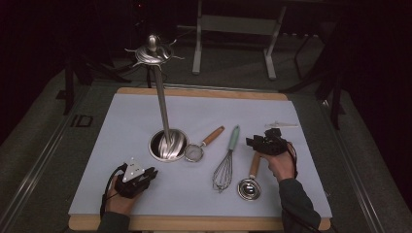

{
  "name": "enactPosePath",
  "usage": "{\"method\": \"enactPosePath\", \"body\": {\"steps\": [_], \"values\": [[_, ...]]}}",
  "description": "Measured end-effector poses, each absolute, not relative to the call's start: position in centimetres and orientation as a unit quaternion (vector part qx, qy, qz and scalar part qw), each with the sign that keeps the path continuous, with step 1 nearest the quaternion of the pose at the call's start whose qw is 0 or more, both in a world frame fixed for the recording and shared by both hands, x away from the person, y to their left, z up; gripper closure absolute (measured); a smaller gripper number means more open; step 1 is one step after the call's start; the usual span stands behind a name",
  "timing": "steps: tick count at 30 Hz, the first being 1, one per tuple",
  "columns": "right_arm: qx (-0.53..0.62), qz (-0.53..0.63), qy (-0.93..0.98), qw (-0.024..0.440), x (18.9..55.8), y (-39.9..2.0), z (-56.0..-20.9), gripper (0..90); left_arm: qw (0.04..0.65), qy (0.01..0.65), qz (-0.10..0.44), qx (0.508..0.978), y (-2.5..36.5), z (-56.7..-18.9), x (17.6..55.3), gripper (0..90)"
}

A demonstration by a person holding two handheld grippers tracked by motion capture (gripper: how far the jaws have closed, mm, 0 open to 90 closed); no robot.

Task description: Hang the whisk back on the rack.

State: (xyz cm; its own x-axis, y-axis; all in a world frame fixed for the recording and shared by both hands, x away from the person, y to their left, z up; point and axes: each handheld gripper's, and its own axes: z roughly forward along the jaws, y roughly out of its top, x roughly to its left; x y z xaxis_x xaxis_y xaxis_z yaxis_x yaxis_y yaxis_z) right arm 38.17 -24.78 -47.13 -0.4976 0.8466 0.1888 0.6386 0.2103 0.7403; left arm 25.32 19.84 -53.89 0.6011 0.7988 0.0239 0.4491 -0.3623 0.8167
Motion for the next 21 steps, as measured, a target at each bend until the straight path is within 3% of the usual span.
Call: {"method": "enactPosePath", "body": {"steps": [6, 12, 18, 21], "values": [[0.494, 0.382, 0.773, 0.112, 39.6, -23.6, -47.9, 54.8, 0.403, 0.395, 0.219, 0.796, 19.8, -53.9, 25.3, 78.9], [0.517, 0.349, 0.779, 0.066, 41.3, -20.8, -49.6, 44.2, 0.397, 0.394, 0.223, 0.798, 19.6, -54.0, 25.3, 78.5], [0.544, 0.329, 0.772, 0.019, 42.6, -19.7, -50.9, 45.8, 0.392, 0.393, 0.224, 0.802, 19.5, -54.0, 25.4, 78.3], [0.551, 0.318, 0.771, 0.019, 42.7, -19.3, -51.1, 47.0, 0.392, 0.393, 0.222, 0.801, 19.5, -54.0, 25.4, 78.3]]}}
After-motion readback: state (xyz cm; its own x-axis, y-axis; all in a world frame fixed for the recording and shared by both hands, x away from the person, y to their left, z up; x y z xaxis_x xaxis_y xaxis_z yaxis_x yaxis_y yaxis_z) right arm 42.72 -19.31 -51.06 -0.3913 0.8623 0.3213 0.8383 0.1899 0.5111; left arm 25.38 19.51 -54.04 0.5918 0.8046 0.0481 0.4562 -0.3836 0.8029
